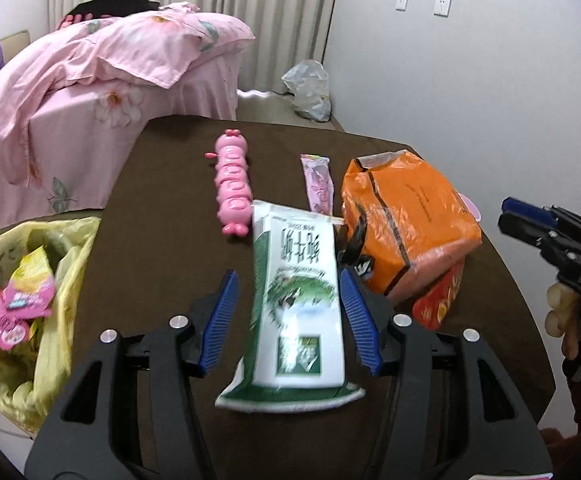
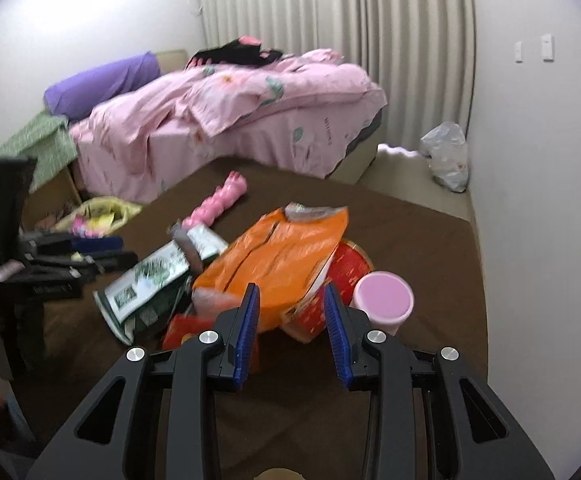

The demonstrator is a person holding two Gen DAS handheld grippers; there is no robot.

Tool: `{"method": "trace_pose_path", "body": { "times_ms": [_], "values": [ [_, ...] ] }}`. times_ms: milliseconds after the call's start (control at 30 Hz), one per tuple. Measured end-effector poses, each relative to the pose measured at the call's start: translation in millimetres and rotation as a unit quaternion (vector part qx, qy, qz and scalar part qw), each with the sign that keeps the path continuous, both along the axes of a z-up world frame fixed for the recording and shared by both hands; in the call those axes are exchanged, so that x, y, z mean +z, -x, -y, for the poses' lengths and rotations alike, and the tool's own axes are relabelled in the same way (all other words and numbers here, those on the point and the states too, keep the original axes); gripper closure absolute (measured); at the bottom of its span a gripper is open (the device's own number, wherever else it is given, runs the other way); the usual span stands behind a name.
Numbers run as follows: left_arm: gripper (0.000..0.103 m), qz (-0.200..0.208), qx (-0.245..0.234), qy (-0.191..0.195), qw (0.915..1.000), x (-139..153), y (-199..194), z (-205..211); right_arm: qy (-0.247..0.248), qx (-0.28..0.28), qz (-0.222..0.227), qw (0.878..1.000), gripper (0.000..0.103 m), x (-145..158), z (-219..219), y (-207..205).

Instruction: Collect trash

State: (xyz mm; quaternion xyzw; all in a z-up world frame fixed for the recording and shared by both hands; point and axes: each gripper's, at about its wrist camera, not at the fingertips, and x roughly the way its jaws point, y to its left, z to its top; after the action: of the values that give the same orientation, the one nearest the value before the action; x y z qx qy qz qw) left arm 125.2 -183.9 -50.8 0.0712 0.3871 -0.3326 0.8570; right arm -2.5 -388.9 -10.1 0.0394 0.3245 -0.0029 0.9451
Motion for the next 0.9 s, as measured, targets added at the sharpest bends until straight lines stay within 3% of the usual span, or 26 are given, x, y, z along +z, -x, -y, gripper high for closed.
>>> {"method": "trace_pose_path", "body": {
  "times_ms": [100,233,267,333,400,500,633,767,900],
  "values": [
    [0.05,-0.009,-0.011,-0.026,0.9996,-9,-4,16,-0.022,0.015,0.004,1.0,0.071,1,2,-1],
    [0.05,-0.025,-0.002,-0.046,0.9986,-24,-7,19,-0.015,0.038,-0.019,0.999,0.071,-14,-10,3],
    [0.049,-0.03,0.0,-0.041,0.9987,-26,-7,17,-0.022,0.041,-0.02,0.999,0.07,-17,-12,4],
    [0.049,-0.045,0.0,-0.036,0.9983,-29,-8,10,-0.045,0.049,-0.021,0.998,0.058,-27,-15,7],
    [0.049,-0.053,-0.007,-0.035,0.9979,-31,-6,3,-0.067,0.057,-0.023,0.996,0.054,-36,-19,5],
    [0.049,-0.055,-0.007,-0.034,0.9979,-30,-1,-12,-0.082,0.073,-0.038,0.993,0.051,-47,-25,-5],
    [0.049,-0.067,0.029,-0.022,0.9971,-26,4,-47,-0.068,0.094,-0.048,0.992,0.05,-56,-42,-15],
    [0.049,-0.083,0.06,-0.002,0.9947,-21,11,-78,-0.101,0.139,-0.077,0.982,0.05,-66,-63,-23],
    [0.049,-0.071,0.093,0.021,0.9929,-9,22,-103,-0.081,0.163,-0.099,0.978,0.05,-77,-85,-23]
  ]
}}
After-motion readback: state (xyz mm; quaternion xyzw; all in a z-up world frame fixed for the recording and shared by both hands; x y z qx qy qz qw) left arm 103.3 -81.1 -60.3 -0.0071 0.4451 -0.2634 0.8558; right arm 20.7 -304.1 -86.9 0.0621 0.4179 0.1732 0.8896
